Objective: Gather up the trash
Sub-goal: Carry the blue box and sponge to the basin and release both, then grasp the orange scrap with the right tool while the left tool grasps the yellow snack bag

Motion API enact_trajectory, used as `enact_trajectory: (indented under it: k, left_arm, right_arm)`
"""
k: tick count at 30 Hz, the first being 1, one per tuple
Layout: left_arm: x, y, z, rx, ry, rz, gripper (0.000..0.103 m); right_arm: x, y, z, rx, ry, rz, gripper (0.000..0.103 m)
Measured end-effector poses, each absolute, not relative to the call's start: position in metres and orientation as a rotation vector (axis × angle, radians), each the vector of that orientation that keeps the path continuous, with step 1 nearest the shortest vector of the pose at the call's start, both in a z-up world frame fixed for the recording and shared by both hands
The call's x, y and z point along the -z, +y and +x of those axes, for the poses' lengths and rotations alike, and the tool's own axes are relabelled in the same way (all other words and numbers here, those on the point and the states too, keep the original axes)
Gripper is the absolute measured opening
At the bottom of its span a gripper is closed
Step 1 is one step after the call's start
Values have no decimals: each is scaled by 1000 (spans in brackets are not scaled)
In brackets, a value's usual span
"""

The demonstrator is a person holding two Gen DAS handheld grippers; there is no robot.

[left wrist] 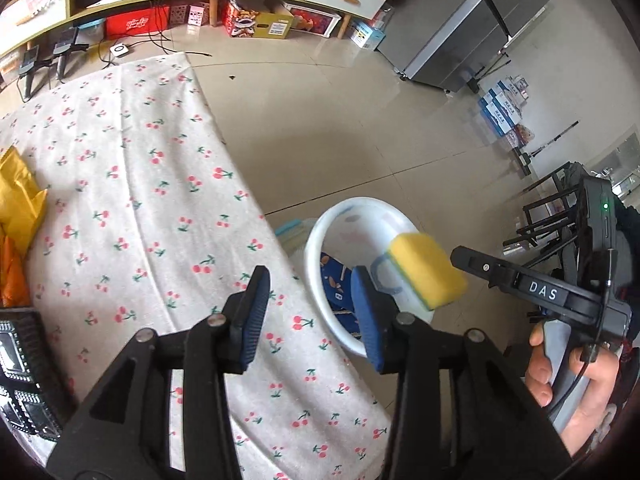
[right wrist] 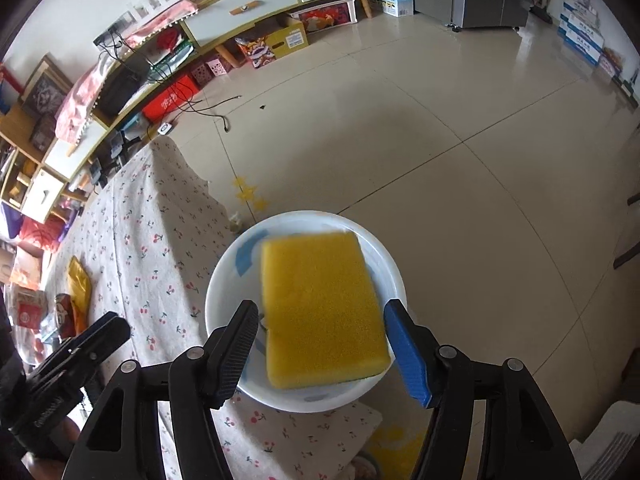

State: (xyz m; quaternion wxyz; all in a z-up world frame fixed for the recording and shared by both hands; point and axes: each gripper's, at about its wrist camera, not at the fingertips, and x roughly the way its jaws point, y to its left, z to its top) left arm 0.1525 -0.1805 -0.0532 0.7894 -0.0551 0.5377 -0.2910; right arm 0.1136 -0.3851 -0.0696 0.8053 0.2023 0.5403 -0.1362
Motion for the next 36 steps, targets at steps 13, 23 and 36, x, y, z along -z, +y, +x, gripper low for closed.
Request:
enact_trajectory:
  k: [13, 23, 36]
  left_arm:
    - [41, -62, 161, 415, 1129, -139, 46]
    - [27, 25, 165, 265, 1107, -88, 53]
    - [46, 121, 184, 133, 1125, -152, 57]
  right_arm:
    - [58, -349, 132, 221, 1112, 444, 67]
    - [63, -300, 164, 61, 1118, 541, 67]
    - [65, -149, 208, -278, 1135, 393, 65]
